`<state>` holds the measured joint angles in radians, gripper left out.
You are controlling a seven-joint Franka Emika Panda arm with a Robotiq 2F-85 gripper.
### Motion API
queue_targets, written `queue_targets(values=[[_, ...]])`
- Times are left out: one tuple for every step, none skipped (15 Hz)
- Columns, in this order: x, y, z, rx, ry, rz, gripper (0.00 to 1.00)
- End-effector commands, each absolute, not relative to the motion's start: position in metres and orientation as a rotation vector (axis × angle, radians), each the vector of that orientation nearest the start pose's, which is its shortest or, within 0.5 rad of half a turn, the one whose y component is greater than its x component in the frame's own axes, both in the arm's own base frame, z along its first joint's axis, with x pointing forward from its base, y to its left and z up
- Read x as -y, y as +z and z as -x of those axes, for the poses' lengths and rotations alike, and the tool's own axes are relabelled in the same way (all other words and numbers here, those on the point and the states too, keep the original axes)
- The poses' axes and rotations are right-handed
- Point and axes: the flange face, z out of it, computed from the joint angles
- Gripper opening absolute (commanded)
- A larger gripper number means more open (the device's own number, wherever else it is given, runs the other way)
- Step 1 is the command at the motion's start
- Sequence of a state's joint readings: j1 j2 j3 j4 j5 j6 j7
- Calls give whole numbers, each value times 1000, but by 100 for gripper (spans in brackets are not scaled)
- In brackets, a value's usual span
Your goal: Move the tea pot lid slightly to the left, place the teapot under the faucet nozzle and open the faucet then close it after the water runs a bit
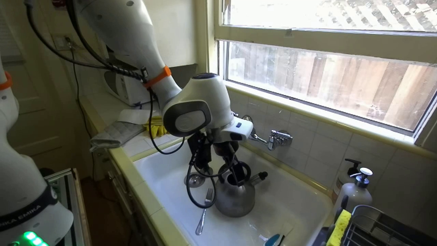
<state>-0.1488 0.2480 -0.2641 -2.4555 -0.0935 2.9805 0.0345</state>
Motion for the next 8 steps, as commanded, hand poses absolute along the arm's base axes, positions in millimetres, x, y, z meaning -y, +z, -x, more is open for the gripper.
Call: queue_targets(values=[[204, 253, -451, -594, -694, 3172, 100], [206, 260, -451, -632, -757, 3146, 100], [208, 263, -451, -669, -814, 3122, 100], [207, 270, -454, -700, -844, 3099, 100], [206, 276, -457, -723, -864, 3080, 100], [206, 279, -463, -756, -876, 3058, 100], [205, 285, -468, -776, -882, 3041, 100], [206, 290, -474, -795, -888, 3027, 100]])
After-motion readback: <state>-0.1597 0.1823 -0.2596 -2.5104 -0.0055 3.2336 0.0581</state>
